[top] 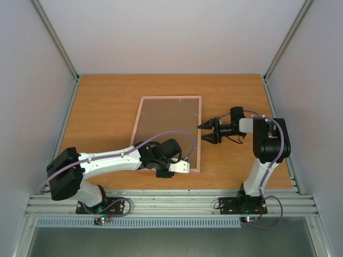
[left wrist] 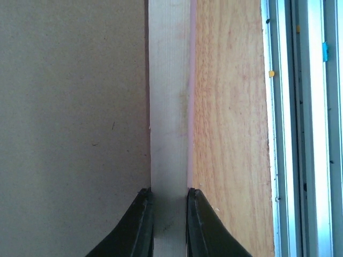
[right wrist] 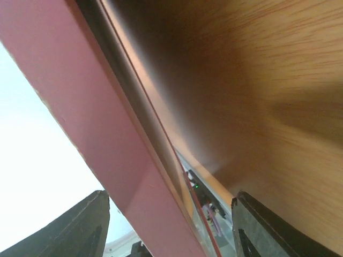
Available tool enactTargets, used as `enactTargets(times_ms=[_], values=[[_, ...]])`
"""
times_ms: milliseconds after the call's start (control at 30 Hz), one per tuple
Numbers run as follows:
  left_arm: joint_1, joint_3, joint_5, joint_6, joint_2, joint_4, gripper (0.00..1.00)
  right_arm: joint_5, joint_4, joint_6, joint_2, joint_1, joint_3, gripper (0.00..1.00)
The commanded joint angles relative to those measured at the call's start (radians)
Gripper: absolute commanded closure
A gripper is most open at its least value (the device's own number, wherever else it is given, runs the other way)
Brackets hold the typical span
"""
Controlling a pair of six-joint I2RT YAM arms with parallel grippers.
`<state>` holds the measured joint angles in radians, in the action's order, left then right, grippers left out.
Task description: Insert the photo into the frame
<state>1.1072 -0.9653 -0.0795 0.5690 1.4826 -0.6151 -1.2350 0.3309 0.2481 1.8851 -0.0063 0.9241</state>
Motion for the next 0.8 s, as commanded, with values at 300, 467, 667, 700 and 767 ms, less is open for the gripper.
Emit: enactTargets(times_ms=[300, 467, 667, 700, 767], values=[[0.0, -0.077, -0.015, -0.005, -0.049, 0.108, 0.99, -0.051, -0.165, 0.165, -0.005, 0.083, 0.044, 0.66], [-0.036, -0.086, 0.001, -0.004, -0.107, 0.055, 0.56, -0.012, -0.015, 0.048, -0.099, 0.083, 0.072, 0.88], [-0.13, -0.146, 0.074, 0.022, -0.179, -0.038, 0.24, 0.019, 0.188, -0.097, -0.196, 0.083, 0.165, 0.99], [-0.154, -0.166, 0.087, 0.018, -0.19, -0.061, 0.2, 0.029, 0.227, -0.127, -0.213, 0.083, 0.191, 0.99], [-0.21, -0.204, 0.108, 0.003, -0.214, -0.105, 0.13, 0.056, 0.325, -0.207, -0.248, 0.082, 0.25, 0.99]])
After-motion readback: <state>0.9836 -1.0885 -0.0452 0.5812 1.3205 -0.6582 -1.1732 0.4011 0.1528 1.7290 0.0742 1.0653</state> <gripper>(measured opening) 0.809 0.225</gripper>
